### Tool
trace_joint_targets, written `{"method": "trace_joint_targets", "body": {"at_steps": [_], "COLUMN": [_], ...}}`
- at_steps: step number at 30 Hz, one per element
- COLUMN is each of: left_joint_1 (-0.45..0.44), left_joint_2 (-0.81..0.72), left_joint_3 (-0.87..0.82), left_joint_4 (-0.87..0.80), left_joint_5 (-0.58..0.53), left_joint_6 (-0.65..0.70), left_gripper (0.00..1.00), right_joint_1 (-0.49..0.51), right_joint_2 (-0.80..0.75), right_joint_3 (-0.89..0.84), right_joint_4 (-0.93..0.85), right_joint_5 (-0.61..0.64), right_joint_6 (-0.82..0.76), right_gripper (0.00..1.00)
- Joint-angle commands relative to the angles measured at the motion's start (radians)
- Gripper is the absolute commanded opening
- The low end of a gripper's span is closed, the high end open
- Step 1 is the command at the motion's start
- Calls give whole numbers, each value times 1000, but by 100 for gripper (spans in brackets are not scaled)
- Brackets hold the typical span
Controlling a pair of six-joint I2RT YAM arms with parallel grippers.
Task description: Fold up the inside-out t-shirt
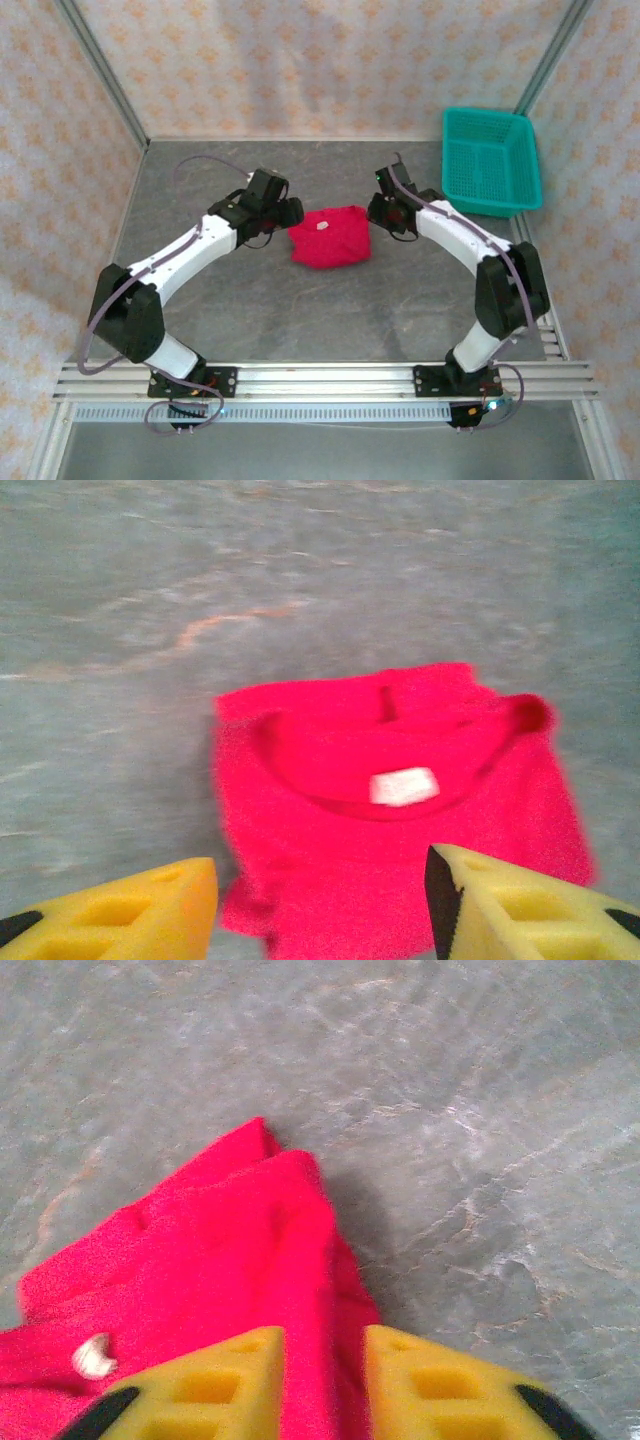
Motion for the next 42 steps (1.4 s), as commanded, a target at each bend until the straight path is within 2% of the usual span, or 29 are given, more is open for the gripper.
{"method": "trace_joint_targets", "body": {"at_steps": [1,3,6,12,14,17,20,25,27,30,33,37,39,42], "left_joint_1": [-34,-38,-39,-15,-10,-11,-11,-10,-10,-10,-10,-12,-10,1], "left_joint_2": [88,149,233,394,425,407,335,227,190,133,99,142,191,252], "left_joint_3": [-36,-37,-51,-23,-28,-26,-6,73,75,17,-95,-194,-192,-161], "left_joint_4": [176,243,314,160,124,57,7,-99,-105,-42,130,347,366,268], "left_joint_5": [124,147,168,63,49,21,2,29,59,109,162,228,227,162], "left_joint_6": [-158,-224,-291,-228,-190,-128,-74,-32,-47,-103,-200,-310,-320,-261], "left_gripper": [53,48,44,43,44,49,56,61,61,61,61,60,59,58], "right_joint_1": [1,3,8,-6,-7,-6,-5,-3,-1,9,34,72,70,56], "right_joint_2": [-4,32,118,361,400,367,289,138,89,32,1,21,53,114], "right_joint_3": [-50,-54,-30,-23,-47,-108,-102,-74,-88,-129,-184,-240,-268,-319], "right_joint_4": [114,194,236,281,295,340,298,225,215,230,301,391,406,405], "right_joint_5": [-138,-215,-236,-211,-222,-239,-230,-254,-270,-286,-322,-336,-311,-230], "right_joint_6": [94,151,191,247,255,270,235,155,143,162,218,275,285,284], "right_gripper": [12,10,9,8,8,9,13,27,30,26,17,12,10,5]}}
